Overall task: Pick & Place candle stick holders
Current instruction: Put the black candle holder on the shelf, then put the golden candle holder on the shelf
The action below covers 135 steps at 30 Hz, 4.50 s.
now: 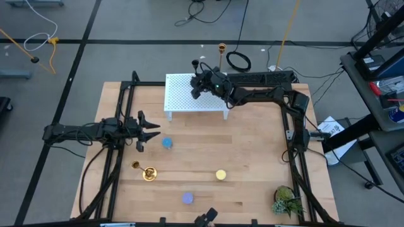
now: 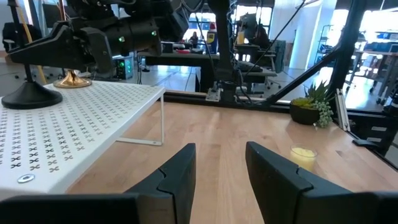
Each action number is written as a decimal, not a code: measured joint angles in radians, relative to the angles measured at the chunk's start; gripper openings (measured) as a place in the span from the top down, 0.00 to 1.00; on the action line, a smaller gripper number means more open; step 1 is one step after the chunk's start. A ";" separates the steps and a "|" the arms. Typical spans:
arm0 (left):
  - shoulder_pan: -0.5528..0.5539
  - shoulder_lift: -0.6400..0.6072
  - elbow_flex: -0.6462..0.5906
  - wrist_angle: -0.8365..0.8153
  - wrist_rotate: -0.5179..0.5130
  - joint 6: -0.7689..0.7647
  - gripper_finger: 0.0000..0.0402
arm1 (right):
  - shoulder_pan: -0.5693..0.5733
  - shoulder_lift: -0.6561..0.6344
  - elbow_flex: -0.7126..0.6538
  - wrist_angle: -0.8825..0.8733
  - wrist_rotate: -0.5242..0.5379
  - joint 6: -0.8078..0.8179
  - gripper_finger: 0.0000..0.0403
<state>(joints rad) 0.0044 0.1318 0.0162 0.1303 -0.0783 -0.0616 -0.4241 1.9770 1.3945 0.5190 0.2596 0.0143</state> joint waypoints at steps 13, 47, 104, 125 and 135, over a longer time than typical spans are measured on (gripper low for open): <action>0.000 0.000 0.000 0.000 0.003 -0.050 0.63 | 0.064 0.000 0.000 -0.008 0.186 -0.103 0.61; -0.007 0.041 0.300 -0.496 0.080 -0.036 0.63 | 0.319 -0.245 0.000 -0.363 0.290 -0.195 0.62; -0.506 0.414 0.304 -0.379 0.287 -0.029 0.63 | 0.439 -0.255 0.000 -0.374 0.286 -0.224 0.63; -0.505 0.418 0.304 -0.447 0.321 0.045 0.77 | 0.439 -0.255 0.000 -0.373 0.285 -0.218 0.63; -0.505 0.418 0.303 -0.303 0.230 0.026 0.95 | 0.439 -0.255 0.000 -0.374 0.285 -0.217 0.63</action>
<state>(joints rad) -0.5003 0.5503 0.3191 -0.1725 0.1520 -0.0356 0.0151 1.7222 1.3941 0.1452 0.5449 -0.2031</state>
